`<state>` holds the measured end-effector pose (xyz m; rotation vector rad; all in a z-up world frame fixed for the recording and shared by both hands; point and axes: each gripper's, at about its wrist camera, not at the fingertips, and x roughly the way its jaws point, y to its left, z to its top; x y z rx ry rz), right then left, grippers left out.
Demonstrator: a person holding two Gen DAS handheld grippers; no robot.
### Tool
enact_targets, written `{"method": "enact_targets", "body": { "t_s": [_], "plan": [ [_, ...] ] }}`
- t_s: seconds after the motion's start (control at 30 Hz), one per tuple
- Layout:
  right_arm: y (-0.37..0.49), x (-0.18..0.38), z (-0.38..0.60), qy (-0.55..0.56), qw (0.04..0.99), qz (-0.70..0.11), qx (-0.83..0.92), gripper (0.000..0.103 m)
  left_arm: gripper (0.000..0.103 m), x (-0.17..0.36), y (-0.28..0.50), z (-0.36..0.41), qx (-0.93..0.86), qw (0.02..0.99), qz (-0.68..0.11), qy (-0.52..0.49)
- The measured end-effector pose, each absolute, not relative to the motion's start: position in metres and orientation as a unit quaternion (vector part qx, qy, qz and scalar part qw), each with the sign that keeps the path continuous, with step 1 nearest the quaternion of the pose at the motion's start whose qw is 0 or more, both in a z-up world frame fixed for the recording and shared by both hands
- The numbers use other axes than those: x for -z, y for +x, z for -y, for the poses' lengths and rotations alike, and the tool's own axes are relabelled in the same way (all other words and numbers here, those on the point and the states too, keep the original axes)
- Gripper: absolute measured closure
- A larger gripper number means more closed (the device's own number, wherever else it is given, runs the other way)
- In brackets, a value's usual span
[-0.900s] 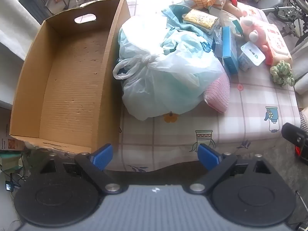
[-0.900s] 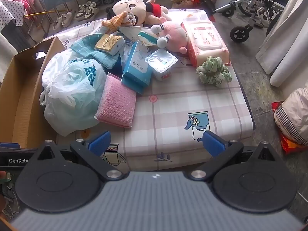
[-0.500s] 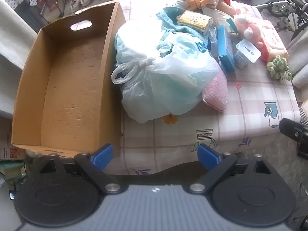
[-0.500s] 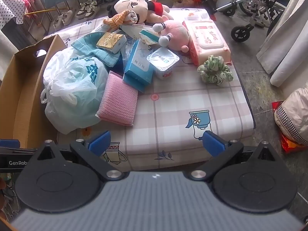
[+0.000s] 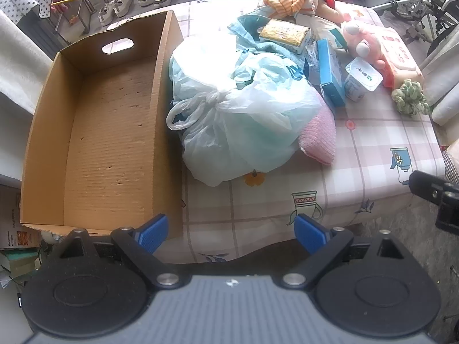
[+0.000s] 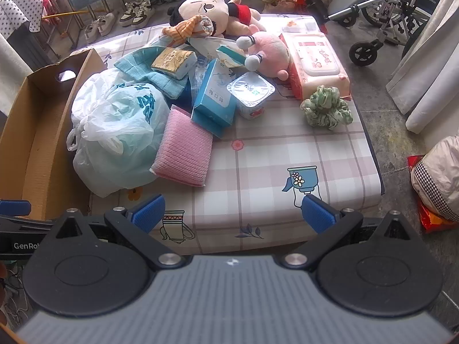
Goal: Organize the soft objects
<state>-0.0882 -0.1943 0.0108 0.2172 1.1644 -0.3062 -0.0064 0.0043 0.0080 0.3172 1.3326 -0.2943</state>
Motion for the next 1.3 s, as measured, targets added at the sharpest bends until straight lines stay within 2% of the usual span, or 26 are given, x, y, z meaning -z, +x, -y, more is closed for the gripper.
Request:
{"method": "enact_targets", "body": {
  "t_s": [1.3],
  "plan": [
    [-0.0843,-0.0133,0.1842,0.091,0.819,-0.550,0.136,0.001,0.008,-0.0133,-0.0040,-0.0145,0.132,0.768,-0.610,0.144]
  ]
}}
